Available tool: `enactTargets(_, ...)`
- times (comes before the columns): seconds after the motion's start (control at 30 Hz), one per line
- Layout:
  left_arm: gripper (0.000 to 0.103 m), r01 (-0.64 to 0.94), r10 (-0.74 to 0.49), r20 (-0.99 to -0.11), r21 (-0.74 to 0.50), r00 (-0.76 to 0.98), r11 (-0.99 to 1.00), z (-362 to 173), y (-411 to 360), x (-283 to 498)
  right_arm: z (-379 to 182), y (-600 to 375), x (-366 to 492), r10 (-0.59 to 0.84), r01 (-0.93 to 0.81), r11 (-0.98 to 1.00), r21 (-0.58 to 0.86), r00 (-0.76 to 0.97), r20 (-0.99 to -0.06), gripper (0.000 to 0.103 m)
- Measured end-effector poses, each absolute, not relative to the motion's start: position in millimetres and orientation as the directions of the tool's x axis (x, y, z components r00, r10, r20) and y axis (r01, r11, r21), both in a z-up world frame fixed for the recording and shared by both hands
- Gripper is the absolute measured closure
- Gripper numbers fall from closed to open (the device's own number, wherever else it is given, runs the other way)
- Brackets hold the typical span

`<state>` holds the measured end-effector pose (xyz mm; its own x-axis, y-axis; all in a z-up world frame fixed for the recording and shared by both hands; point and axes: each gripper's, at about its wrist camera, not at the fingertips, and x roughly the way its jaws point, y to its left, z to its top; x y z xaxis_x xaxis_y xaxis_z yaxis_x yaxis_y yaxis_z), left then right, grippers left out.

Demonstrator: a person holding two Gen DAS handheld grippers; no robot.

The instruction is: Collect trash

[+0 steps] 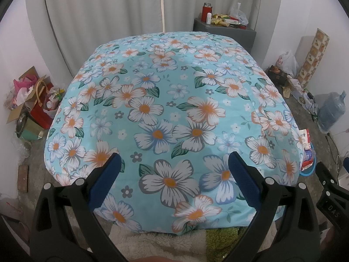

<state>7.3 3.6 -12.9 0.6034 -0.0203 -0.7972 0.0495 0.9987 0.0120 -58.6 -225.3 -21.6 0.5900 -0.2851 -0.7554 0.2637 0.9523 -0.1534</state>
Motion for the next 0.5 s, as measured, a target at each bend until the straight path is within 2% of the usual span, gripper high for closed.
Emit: enactTargets(0.5,0.009,0.048,-0.024,-0.803,0.005,0.595,0.999,-14.0,5.3,7.8,-22.0,-226.3,-59.3,-0.283,0.263,0.953,-0.152,0.590,-0.756,0.006)
